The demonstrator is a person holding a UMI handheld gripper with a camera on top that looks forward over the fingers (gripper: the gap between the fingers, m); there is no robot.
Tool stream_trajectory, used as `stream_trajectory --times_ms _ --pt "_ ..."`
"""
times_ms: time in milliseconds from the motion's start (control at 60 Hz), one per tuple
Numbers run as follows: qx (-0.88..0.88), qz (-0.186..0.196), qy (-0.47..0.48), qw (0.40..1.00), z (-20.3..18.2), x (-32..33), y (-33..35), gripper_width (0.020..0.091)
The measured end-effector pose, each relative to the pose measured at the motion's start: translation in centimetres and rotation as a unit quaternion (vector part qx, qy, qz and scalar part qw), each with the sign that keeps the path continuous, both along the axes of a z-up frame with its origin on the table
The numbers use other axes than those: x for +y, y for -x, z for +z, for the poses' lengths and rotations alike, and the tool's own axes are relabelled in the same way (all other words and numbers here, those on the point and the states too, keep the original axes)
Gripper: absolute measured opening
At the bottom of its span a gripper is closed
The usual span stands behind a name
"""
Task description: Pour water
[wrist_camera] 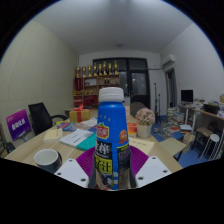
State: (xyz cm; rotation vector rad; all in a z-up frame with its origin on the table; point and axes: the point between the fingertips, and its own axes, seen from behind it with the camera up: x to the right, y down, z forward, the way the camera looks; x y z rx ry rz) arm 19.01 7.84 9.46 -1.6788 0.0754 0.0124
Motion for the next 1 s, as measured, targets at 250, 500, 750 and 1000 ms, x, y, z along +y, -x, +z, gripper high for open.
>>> stream_trajectory --times_ms 250,500,750,1000 --pt "-0.030 0.032 0.027 0.999 -3.2 0.2 1.7 0.0492" --pt "-0.021 0.024 0.044 0.999 -3.7 -0.5 1.0 0.0683" --pt "-0.019 0.026 0.065 0.997 -4.3 -4.5 0.4 0.0854" --pt "-0.016 0.032 0.039 0.999 -1.0 -17.6 -0.4 0.0840"
